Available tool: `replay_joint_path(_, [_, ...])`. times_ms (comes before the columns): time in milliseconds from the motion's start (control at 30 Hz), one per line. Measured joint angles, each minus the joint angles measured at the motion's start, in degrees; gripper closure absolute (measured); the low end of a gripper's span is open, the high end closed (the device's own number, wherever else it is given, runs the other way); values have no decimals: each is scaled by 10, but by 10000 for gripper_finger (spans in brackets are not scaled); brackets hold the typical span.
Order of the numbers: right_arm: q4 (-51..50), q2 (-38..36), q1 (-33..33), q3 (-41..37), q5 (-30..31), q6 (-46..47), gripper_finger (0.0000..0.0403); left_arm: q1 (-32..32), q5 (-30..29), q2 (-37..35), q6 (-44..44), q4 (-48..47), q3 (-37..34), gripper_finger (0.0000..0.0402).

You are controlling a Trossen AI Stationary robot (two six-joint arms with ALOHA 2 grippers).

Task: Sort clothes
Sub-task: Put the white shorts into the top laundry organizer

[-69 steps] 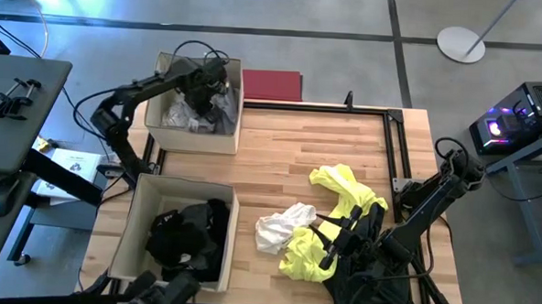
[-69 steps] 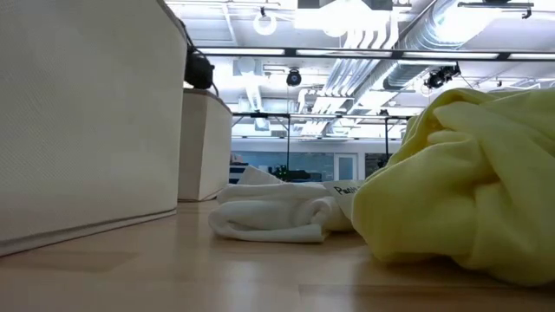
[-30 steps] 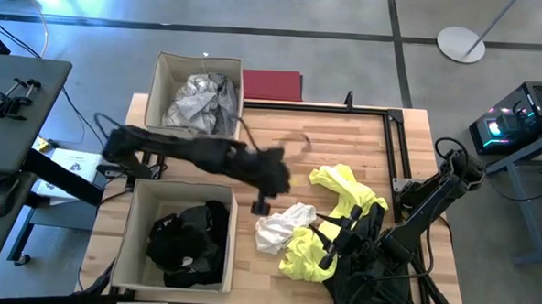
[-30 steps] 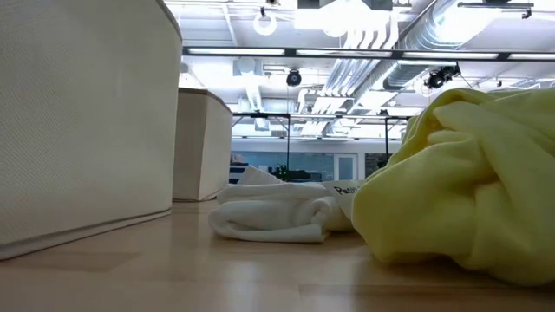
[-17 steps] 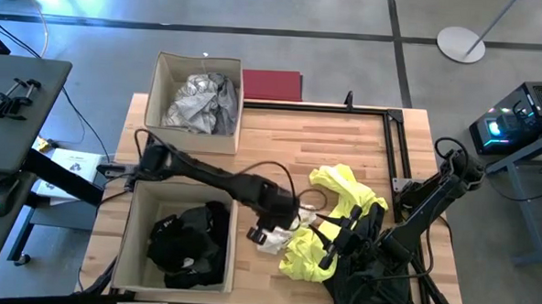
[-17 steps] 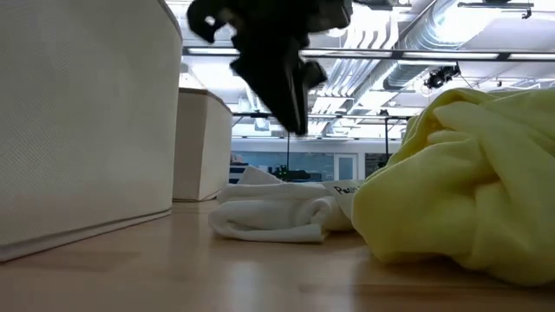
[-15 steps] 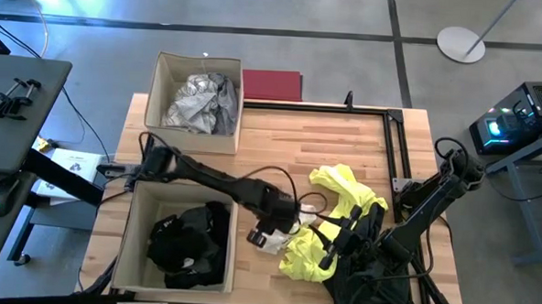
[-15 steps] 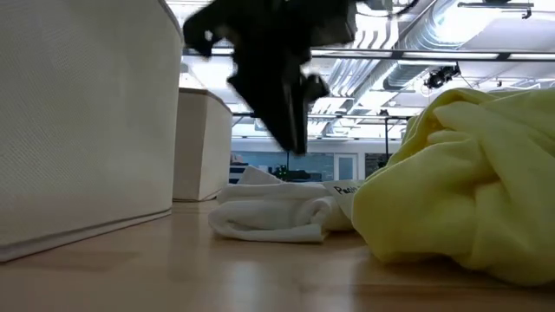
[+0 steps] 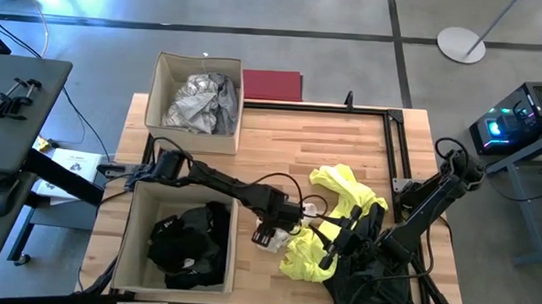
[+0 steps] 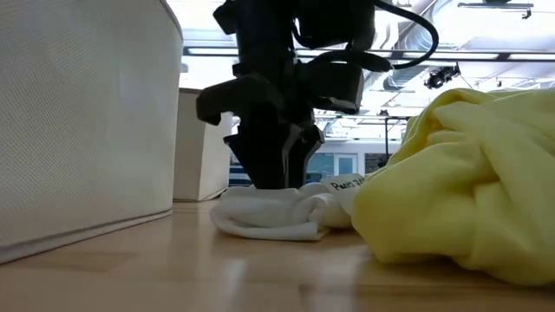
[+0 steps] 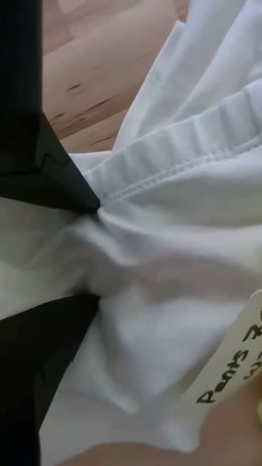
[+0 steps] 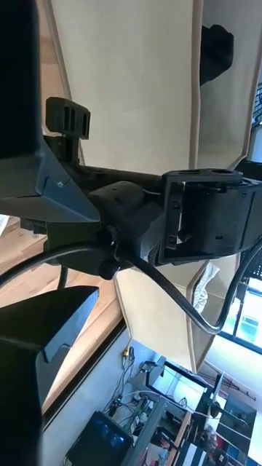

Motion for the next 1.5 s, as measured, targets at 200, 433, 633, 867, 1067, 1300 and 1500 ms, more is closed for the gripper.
replay_joint_path(200, [-1,0,0,0,0,0,263,-10,-54,7,4,1,0,317])
replay_joint_path(433, [-2,0,0,0,0,0,263,-21,-70,-10,-17,-14,32,390])
replay_joint_path(633, [1,-1,0,0,5,0,263,-30,-190,-83,2,-64,108,398])
replay_joint_path(867, [2,2,0,0,-8,-2,263,-15,-433,-187,62,-101,166,401])
replay_joint_path(1067, [1,0,0,0,-4,-2,263,37,-541,-295,69,-124,173,401])
replay_joint_path(1300, [0,0,0,0,0,-2,263,124,-606,-429,57,-151,177,401])
replay_joint_path(1500, [0,0,0,0,0,-3,263,210,-532,-482,-14,-255,174,402])
